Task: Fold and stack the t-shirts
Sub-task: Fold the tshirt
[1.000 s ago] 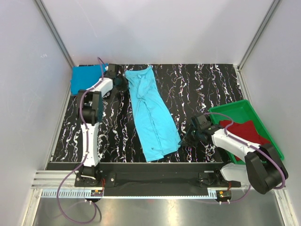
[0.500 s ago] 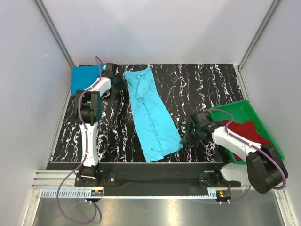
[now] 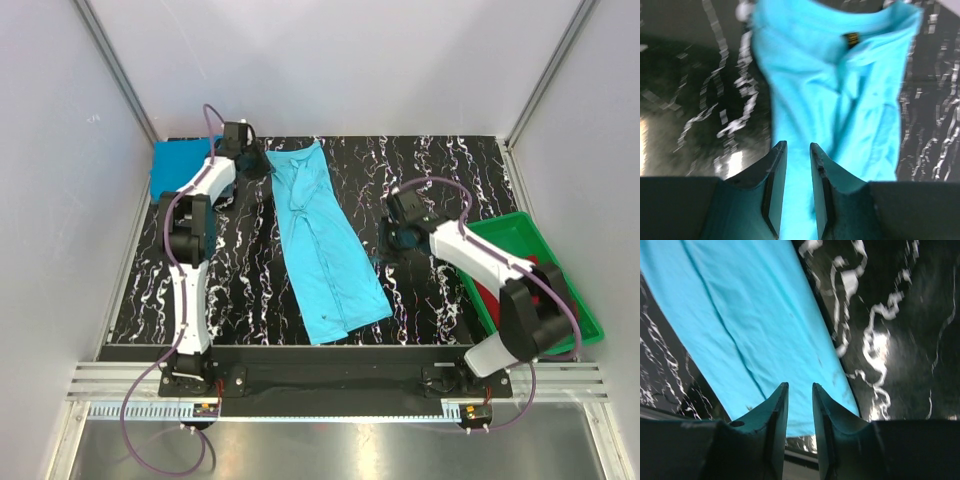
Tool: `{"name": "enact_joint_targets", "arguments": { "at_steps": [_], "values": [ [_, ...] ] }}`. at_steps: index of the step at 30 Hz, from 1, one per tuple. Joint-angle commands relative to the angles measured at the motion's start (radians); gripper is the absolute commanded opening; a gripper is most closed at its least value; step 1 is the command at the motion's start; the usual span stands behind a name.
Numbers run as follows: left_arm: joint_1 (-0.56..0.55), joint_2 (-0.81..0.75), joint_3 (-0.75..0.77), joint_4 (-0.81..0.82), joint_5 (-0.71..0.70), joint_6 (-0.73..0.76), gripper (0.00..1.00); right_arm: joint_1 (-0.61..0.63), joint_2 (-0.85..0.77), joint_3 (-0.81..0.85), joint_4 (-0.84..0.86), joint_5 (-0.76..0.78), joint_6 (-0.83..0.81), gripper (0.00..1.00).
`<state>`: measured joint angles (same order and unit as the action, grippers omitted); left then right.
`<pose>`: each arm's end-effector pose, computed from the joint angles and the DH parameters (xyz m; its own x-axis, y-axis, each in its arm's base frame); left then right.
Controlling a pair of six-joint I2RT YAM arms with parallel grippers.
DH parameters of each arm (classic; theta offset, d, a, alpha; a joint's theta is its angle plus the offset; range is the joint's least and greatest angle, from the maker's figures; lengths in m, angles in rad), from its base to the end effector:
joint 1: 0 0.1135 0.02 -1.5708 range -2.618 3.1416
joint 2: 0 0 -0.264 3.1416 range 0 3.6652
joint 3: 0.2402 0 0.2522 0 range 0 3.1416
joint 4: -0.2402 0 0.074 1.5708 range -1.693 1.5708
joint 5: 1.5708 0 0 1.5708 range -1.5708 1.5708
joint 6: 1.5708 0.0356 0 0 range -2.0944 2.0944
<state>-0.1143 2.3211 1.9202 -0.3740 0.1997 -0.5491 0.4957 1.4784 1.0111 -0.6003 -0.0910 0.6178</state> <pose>0.5225 -0.0671 0.1901 -0.7247 -0.4317 -0.5370 -0.1473 0.8584 -0.4913 0.2572 0.1428 0.2237 -0.9249 0.1557 -0.3470 0.0288 0.9384 0.3442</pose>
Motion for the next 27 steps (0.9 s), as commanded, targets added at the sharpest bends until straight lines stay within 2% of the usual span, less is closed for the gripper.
{"name": "enact_joint_targets", "arguments": {
  "at_steps": [1,13,17,22,27],
  "values": [
    [-0.031,0.043,0.054,0.063,0.053,0.029,0.30,0.004,0.081,0.150,0.023,0.011,-0.113,0.33],
    [-0.047,0.244,0.270,0.066,0.082,-0.061,0.29,0.004,0.140,0.192,0.148,0.059,-0.102,0.33],
    [-0.053,0.345,0.396,0.067,0.144,-0.148,0.28,0.004,0.135,0.192,0.180,0.073,-0.089,0.33],
    [-0.058,0.460,0.499,0.216,0.245,-0.280,0.28,0.006,0.099,0.170,0.209,0.065,-0.075,0.34],
    [-0.050,0.433,0.465,0.371,0.325,-0.350,0.31,0.004,0.062,0.147,0.206,0.060,-0.072,0.34]
  ]
}}
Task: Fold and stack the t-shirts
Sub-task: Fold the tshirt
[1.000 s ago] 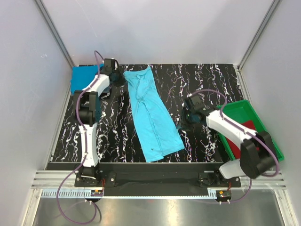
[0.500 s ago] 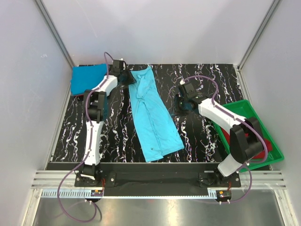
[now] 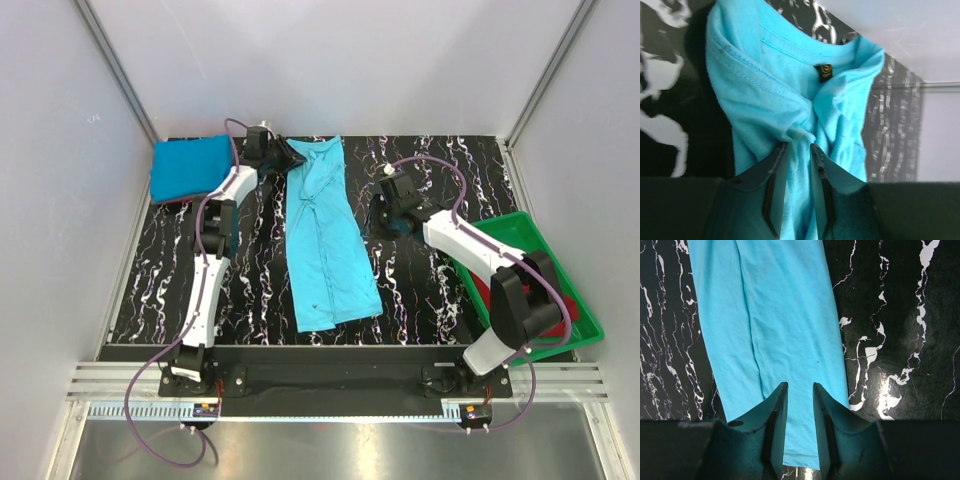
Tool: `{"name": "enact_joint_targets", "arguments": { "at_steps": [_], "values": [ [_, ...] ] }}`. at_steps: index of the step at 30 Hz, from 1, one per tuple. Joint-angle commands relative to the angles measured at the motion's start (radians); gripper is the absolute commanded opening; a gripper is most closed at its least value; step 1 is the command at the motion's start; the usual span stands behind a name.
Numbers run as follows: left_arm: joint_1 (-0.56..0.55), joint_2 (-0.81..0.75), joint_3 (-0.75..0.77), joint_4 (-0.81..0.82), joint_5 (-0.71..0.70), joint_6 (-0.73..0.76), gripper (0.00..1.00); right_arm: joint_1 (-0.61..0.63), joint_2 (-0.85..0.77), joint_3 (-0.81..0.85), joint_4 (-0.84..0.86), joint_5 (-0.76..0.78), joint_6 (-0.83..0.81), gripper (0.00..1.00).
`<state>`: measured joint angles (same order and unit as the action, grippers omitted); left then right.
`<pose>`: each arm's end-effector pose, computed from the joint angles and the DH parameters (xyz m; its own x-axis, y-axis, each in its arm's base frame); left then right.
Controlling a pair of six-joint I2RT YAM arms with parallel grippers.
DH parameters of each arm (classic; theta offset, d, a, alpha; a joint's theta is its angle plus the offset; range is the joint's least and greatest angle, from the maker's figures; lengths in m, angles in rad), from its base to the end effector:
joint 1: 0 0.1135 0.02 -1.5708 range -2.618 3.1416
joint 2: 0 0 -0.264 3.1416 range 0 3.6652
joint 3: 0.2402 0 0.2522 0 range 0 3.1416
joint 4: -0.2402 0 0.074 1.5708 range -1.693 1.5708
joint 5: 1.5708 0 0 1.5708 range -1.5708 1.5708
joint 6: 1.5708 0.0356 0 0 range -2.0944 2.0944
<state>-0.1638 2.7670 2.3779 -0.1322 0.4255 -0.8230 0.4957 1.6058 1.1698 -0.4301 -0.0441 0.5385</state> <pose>0.5969 -0.1135 0.1197 -0.7020 -0.5609 -0.4390 -0.0191 0.6309 -0.7756 0.3050 0.1667 0.2448 -0.8319 0.1327 -0.5389 -0.0858 0.9286 0.3611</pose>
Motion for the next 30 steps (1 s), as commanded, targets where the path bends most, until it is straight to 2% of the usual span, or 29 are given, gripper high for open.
{"name": "enact_joint_targets", "arguments": {
  "at_steps": [1,3,4,5,7,10,12,15,18,19,20,22,25,30],
  "values": [
    [0.003,-0.073,-0.043,0.155,0.123,-0.079,0.31,0.004,-0.085,-0.018,0.036,0.007,0.003,0.34],
    [0.009,-0.165,-0.135,0.177,0.166,-0.055,0.37,0.004,-0.109,-0.045,0.027,0.003,-0.005,0.34],
    [0.013,-0.273,-0.231,0.172,0.165,-0.004,0.39,0.004,-0.138,-0.062,0.027,0.007,-0.005,0.35],
    [0.024,-0.329,-0.279,0.164,0.151,0.021,0.44,0.004,-0.151,-0.096,0.021,0.009,-0.002,0.36],
    [0.036,-0.474,-0.379,0.149,0.139,0.067,0.46,0.004,-0.182,-0.120,0.002,0.004,0.008,0.36],
    [0.066,-0.625,-0.452,0.066,0.122,0.149,0.48,0.004,-0.213,-0.165,-0.076,0.001,0.057,0.38],
    [0.067,-0.694,-0.499,-0.059,0.070,0.188,0.49,0.004,-0.224,-0.209,-0.090,-0.031,0.083,0.39],
    [0.046,-0.829,-0.682,-0.154,0.055,0.231,0.48,0.004,-0.225,-0.281,-0.093,-0.098,0.092,0.40],
    [-0.022,-0.989,-0.938,-0.204,0.001,0.275,0.48,0.006,-0.227,-0.335,-0.093,-0.161,0.087,0.43],
    [-0.051,-1.085,-1.077,-0.205,-0.037,0.295,0.48,0.006,-0.233,-0.346,-0.085,-0.169,0.089,0.43],
    [-0.113,-1.131,-1.142,-0.208,-0.101,0.307,0.49,0.006,-0.231,-0.361,-0.082,-0.192,0.083,0.44],
    [-0.169,-1.252,-1.302,-0.213,-0.158,0.305,0.50,0.007,-0.224,-0.371,-0.078,-0.211,0.077,0.45],
    [-0.300,-1.377,-1.460,-0.210,-0.223,0.263,0.50,0.017,-0.222,-0.390,-0.064,-0.221,0.071,0.45],
    [-0.396,-1.497,-1.640,-0.208,-0.269,0.171,0.52,0.037,-0.175,-0.423,-0.035,-0.215,0.078,0.43]
  ]
}}
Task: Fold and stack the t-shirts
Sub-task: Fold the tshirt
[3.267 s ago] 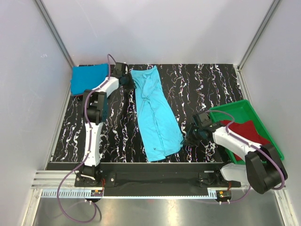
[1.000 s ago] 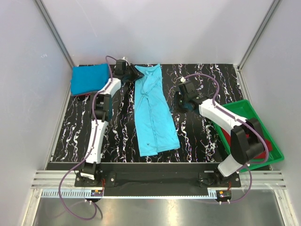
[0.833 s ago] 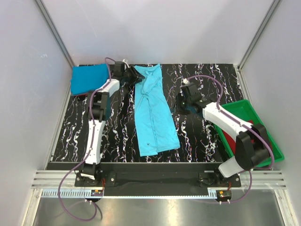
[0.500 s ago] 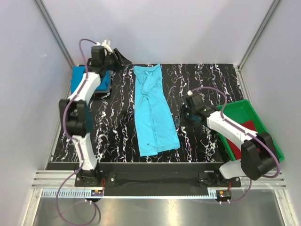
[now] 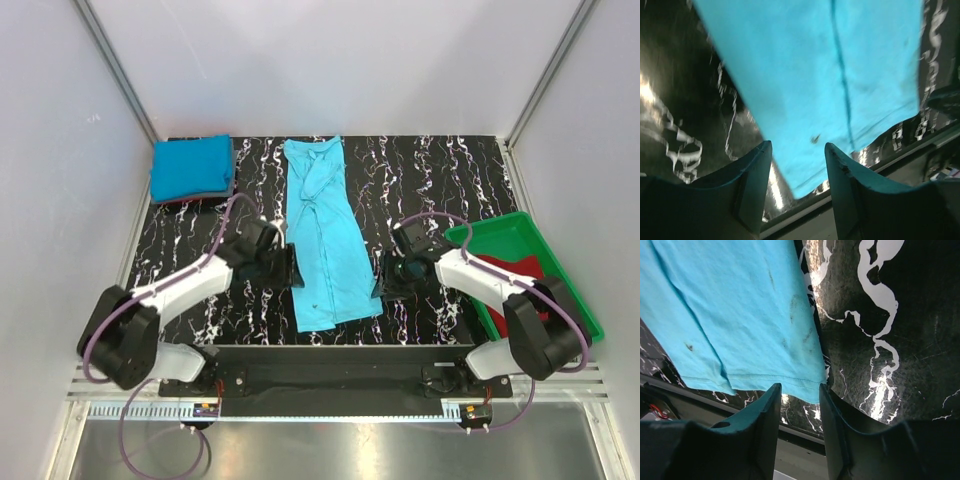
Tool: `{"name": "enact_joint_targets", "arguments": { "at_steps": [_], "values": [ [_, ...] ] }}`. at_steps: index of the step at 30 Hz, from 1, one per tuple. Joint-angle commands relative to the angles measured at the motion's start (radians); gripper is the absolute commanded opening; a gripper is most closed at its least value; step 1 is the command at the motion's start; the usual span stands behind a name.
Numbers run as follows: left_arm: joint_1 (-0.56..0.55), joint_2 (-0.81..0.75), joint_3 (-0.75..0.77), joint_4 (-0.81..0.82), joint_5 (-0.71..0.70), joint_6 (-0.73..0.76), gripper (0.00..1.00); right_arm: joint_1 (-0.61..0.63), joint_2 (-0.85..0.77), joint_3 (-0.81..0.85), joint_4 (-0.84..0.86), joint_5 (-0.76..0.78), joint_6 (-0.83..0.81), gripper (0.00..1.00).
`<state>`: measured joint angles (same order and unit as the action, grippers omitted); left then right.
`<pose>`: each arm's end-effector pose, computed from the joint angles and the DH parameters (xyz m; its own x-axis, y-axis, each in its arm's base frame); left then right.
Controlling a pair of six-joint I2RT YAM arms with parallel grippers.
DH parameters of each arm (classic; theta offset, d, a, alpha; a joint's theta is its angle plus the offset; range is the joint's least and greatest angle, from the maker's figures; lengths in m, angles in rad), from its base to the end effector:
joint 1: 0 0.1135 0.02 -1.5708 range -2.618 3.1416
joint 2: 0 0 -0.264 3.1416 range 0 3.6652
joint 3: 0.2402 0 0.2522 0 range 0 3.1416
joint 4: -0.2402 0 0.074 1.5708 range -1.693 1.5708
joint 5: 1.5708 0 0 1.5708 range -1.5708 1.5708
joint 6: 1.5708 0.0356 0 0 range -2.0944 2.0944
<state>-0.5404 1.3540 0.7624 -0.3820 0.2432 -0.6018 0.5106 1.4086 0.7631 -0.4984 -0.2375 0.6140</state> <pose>0.2194 -0.1417 0.1947 -0.9329 -0.0810 -0.3508 0.1059 0.8695 -0.4825 0.2176 0.1315 0.1757 -0.9717 0.0975 -0.2150 -0.0001 0.9105 0.4136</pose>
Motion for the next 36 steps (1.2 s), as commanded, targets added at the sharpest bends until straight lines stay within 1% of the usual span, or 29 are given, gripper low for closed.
{"name": "enact_joint_targets", "arguments": {
  "at_steps": [1,3,7,9,14,17,19,20,21,22,23,24,25,26,27,28,33,36],
  "values": [
    [-0.053,-0.107,-0.064,0.040,-0.114,-0.073,0.53,0.028,0.033,-0.028,0.043,-0.001,0.009,0.42],
    [-0.082,-0.127,-0.110,0.043,-0.133,-0.090,0.54,0.031,0.024,-0.044,0.049,0.029,0.015,0.42],
    [-0.164,-0.127,-0.155,0.052,-0.166,-0.130,0.55,0.032,-0.008,-0.059,0.050,0.084,0.024,0.42],
    [-0.184,-0.124,-0.175,0.063,-0.166,-0.150,0.55,0.032,-0.002,-0.058,0.050,0.086,0.026,0.42],
    [-0.242,-0.109,-0.192,0.051,-0.223,-0.162,0.54,0.042,0.039,-0.059,0.055,0.083,0.024,0.42],
    [-0.271,-0.096,-0.205,0.049,-0.242,-0.174,0.54,0.063,0.044,-0.074,0.089,0.070,0.038,0.42],
    [-0.282,-0.082,-0.204,0.064,-0.233,-0.176,0.54,0.083,0.040,-0.097,0.132,0.044,0.076,0.37],
    [-0.283,-0.076,-0.206,0.072,-0.223,-0.174,0.53,0.094,0.036,-0.107,0.152,0.037,0.093,0.33],
    [-0.283,-0.067,-0.206,0.083,-0.216,-0.171,0.52,0.126,0.030,-0.113,0.173,0.032,0.111,0.21],
    [-0.283,-0.066,-0.206,0.094,-0.200,-0.170,0.50,0.138,0.027,-0.125,0.176,0.044,0.150,0.12],
    [-0.283,-0.062,-0.203,0.091,-0.197,-0.167,0.42,0.155,0.021,-0.133,0.176,0.053,0.171,0.05],
    [-0.283,-0.064,-0.198,0.088,-0.196,-0.158,0.37,0.166,-0.002,-0.143,0.185,0.063,0.191,0.00],
    [-0.282,-0.067,-0.192,0.056,-0.214,-0.155,0.30,0.183,-0.014,-0.171,0.190,0.079,0.229,0.00],
    [-0.283,-0.081,-0.180,0.034,-0.229,-0.153,0.12,0.187,-0.049,-0.185,0.193,0.090,0.248,0.00],
    [-0.283,-0.090,-0.176,0.014,-0.269,-0.150,0.04,0.192,-0.068,-0.214,0.205,0.101,0.278,0.00],
    [-0.282,-0.098,-0.175,-0.020,-0.281,-0.150,0.00,0.200,-0.088,-0.226,0.213,0.107,0.294,0.00],
    [-0.283,-0.104,-0.170,-0.075,-0.327,-0.145,0.00,0.232,-0.198,-0.295,0.285,0.124,0.384,0.00],
    [-0.283,-0.107,-0.167,-0.081,-0.341,-0.153,0.00,0.261,-0.198,-0.321,0.325,0.138,0.426,0.02]
  ]
}}
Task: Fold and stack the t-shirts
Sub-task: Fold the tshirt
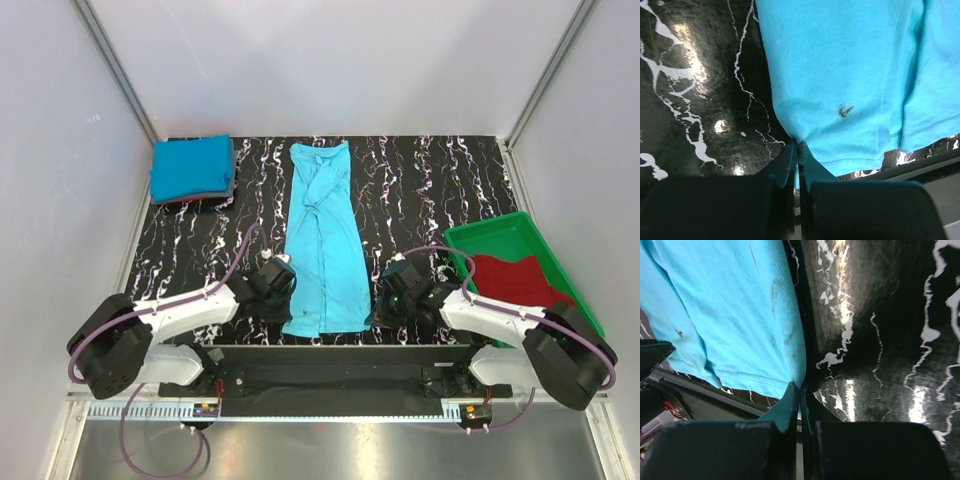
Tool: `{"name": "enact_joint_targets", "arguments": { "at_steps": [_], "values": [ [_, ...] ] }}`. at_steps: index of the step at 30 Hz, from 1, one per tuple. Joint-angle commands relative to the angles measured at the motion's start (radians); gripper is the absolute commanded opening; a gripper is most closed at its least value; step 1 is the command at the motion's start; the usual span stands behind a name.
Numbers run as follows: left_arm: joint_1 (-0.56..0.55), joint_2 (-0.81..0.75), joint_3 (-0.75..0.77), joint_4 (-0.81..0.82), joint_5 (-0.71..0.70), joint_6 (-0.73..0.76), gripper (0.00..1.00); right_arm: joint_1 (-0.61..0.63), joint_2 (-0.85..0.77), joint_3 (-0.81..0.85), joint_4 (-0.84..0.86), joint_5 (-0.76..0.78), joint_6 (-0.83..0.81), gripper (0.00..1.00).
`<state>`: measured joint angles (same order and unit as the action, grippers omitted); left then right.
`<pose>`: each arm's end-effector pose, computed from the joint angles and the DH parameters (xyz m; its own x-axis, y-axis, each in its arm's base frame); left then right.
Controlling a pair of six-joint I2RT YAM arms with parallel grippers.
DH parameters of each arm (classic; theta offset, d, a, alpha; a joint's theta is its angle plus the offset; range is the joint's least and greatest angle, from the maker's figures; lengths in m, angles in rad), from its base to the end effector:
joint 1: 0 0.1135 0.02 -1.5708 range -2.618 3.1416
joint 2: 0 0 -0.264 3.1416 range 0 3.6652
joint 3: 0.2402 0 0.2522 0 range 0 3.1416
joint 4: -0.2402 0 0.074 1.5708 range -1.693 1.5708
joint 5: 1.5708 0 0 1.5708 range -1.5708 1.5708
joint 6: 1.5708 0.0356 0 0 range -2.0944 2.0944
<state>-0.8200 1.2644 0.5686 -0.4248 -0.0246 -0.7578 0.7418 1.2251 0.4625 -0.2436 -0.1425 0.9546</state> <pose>0.1470 -0.1563 0.1556 -0.9435 0.0040 -0.3313 0.1034 0.9535 -0.2830 0.1496 0.1440 0.1438 -0.9514 0.2238 -0.2113 0.0894 0.8579 0.5060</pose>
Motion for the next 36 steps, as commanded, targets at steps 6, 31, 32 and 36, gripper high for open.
{"name": "enact_joint_targets", "arguments": {
  "at_steps": [6,31,32,36],
  "values": [
    [-0.002,-0.048,0.027,-0.048,-0.075,-0.015,0.02,0.096,0.042,-0.025,0.112,0.035,0.125,0.17],
    [0.100,-0.155,-0.053,-0.005,0.011,0.023,0.43,-0.180,0.470,0.907,-0.149,0.066,-0.500,0.46],
    [0.116,-0.160,-0.068,0.010,0.021,0.026,0.43,-0.188,0.552,0.959,-0.152,0.076,-0.525,0.46],
    [0.167,-0.175,-0.062,0.054,0.127,0.067,0.43,-0.280,0.746,1.235,-0.164,0.052,-0.568,0.45]
  ]
}}
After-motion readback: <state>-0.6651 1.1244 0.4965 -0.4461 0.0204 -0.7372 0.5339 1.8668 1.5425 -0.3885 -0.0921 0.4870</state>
